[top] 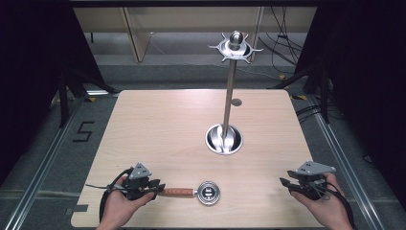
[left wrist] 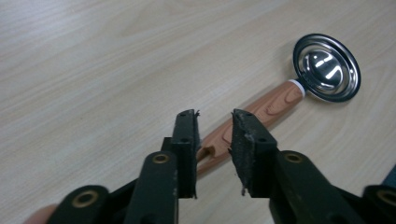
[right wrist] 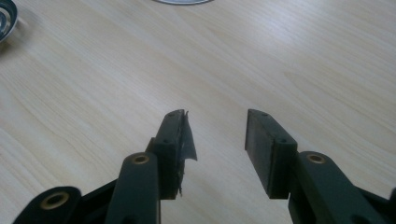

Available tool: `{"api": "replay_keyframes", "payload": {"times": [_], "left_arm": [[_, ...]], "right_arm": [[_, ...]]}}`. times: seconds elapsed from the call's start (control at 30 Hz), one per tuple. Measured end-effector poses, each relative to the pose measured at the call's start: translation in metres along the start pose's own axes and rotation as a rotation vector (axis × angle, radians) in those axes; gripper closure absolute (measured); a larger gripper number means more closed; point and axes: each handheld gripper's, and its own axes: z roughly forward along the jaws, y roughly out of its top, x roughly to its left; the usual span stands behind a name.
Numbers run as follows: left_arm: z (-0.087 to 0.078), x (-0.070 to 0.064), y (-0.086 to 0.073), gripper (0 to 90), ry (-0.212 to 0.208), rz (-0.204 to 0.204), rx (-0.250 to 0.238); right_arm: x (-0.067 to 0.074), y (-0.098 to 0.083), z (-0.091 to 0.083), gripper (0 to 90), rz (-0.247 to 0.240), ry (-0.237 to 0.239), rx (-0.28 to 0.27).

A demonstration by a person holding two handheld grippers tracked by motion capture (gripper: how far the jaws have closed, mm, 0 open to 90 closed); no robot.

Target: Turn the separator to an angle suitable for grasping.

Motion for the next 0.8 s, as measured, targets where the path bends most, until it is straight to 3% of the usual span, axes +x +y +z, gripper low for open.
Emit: {"api": "replay_keyframes", "payload": {"times": [0.13, 0.17, 0.27, 0.33, 0.37, 0.4, 0.47, 0.5, 0.7, 0.73, 0.77, 0.8], "left_arm": [[0.003, -0.005, 0.000, 86.4, -0.020, 0.025, 0.045], [0.005, -0.011, -0.001, 88.9, -0.051, 0.025, 0.111], [0.007, -0.015, 0.000, 89.1, -0.053, 0.059, 0.138], [0.009, -0.020, 0.001, 89.1, -0.064, 0.048, 0.161], [0.009, -0.021, 0.002, 89.2, -0.067, 0.047, 0.180], [0.012, -0.022, 0.004, 89.2, -0.070, 0.052, 0.215], [0.014, -0.023, 0.004, 89.2, -0.081, 0.039, 0.243], [0.017, -0.023, 0.004, 89.2, -0.082, 0.041, 0.265], [0.032, -0.023, 0.005, 89.2, -0.071, 0.017, 0.357], [0.034, -0.024, 0.006, 89.2, -0.069, -0.005, 0.354], [0.034, -0.024, 0.006, 89.2, -0.069, -0.005, 0.354], [0.037, -0.022, 0.008, 89.2, -0.062, 0.014, 0.360]], "right_arm": [[0.001, 0.001, -0.001, 58.9, 0.021, -0.004, -0.011], [0.000, 0.001, -0.002, 59.2, 0.025, -0.011, -0.025], [0.000, 0.002, -0.004, 59.4, 0.039, -0.023, -0.022], [-0.007, 0.000, -0.004, 59.0, 0.029, -0.081, -0.040], [-0.008, 0.000, -0.004, 58.6, 0.055, -0.092, -0.047], [-0.008, 0.000, -0.004, 58.1, 0.098, -0.089, -0.039], [-0.011, -0.002, -0.003, 57.9, 0.082, -0.095, -0.046], [-0.010, -0.001, -0.003, 56.7, 0.115, -0.081, -0.038], [-0.010, -0.001, -0.001, 55.5, 0.079, -0.077, -0.043], [-0.005, 0.000, -0.002, 55.4, 0.143, -0.065, -0.025], [-0.009, -0.001, 0.000, 55.3, 0.076, -0.073, -0.034], [-0.009, -0.001, 0.000, 55.2, 0.073, -0.067, -0.034]]}}
